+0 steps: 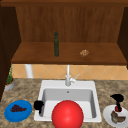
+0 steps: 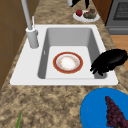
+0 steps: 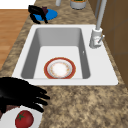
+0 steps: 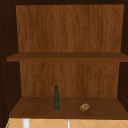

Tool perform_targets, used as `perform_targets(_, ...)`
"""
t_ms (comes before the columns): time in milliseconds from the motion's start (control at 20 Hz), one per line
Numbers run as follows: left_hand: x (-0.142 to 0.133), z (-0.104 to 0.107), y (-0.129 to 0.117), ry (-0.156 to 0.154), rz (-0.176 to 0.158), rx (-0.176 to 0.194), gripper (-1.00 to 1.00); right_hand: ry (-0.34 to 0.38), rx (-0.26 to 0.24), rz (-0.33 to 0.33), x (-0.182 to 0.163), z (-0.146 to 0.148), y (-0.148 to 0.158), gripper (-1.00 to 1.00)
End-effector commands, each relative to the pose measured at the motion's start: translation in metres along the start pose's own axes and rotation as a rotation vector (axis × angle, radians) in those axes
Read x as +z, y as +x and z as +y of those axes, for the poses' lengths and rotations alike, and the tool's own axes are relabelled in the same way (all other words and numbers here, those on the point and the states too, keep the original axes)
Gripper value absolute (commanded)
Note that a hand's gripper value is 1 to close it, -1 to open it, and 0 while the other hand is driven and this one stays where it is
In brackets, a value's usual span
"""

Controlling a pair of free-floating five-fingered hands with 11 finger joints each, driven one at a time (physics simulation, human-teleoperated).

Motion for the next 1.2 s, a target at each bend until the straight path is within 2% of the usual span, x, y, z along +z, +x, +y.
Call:
perform_targets(0, 0.0, 0.0, 0.0, 0.0, 0.0, 0.0, 0.0, -0.003, 0.013, -0.029, 0.001, -0.008, 0.023, -1.0)
perform_targets(150, 0.0, 0.0, 0.0, 0.0, 0.0, 0.0, 0.0, -0.022, 0.016, -0.04, 0.003, -0.018, 0.038, -1.0)
perform_targets(400, 0.0, 0.0, 0.0, 0.0, 0.0, 0.0, 0.0, -0.013, -0.014, -0.1, 0.003, -0.04, 0.056, -1.0)
perform_targets(800, 0.0, 0.0, 0.0, 0.0, 0.0, 0.0, 0.0, -0.04, -0.03, -0.171, 0.0, -0.072, 0.085, -1.0)
perform_targets(1150, 0.0, 0.0, 0.0, 0.0, 0.0, 0.0, 0.0, -0.121, -0.03, -0.151, -0.023, -0.099, 0.119, -1.0)
